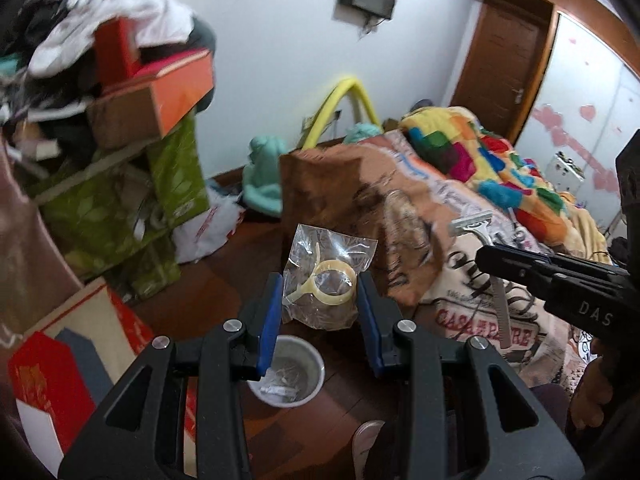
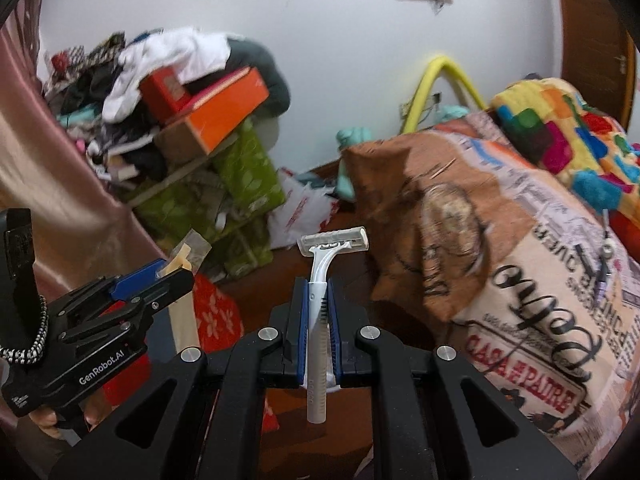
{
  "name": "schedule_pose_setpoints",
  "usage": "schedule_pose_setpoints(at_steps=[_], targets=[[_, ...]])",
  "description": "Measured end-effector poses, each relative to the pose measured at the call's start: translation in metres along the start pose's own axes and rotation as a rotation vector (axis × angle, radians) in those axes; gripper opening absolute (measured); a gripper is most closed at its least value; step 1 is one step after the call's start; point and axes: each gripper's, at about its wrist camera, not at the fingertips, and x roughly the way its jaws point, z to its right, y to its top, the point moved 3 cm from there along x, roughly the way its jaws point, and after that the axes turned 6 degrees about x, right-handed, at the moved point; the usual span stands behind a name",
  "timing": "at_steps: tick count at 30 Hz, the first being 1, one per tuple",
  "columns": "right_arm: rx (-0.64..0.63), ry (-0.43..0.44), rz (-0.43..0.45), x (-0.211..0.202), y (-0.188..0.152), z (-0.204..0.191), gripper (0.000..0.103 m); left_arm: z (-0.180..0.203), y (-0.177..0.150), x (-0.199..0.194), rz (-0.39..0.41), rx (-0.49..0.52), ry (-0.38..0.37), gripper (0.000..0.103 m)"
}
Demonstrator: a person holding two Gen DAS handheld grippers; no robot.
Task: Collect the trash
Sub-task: 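Carry the bagged tape and razor with both tools over the white bin, then open both grippers to drop the tape bag and razor into the bin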
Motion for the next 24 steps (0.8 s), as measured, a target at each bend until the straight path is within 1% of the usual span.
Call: schedule_pose_setpoints(at_steps=[7,12,17,22,24], targets=[[-0.039,0.015,-0.15,0.067,-0.02,-0.011,0.009,-0.038,-0.035,0.044,-0.122,-0.078,0.04,0.036],[-0.046,0.022,-0.258,0.111,-0.035,-0.012,0.009,-0.053,-0.063,0.08,-0.22,-0.123,0.053,0.036],[-0.056,0.01,-0.372,0.154,-0.052,-0.009,0.009,-0.064,-0.087,0.112,-0.307,-0.173,0.056,0.036],[-0.052,0.012,-0.456,0.186,-0.06,-0.006,0.009,-0.072,-0.104,0.137,-0.383,-0.203,0.063,0.036],[-0.048,0.016,-0.475,0.195,-0.06,-0.004,0.009,-0.074,-0.108,0.143,-0.399,-0.206,0.067,0.036]])
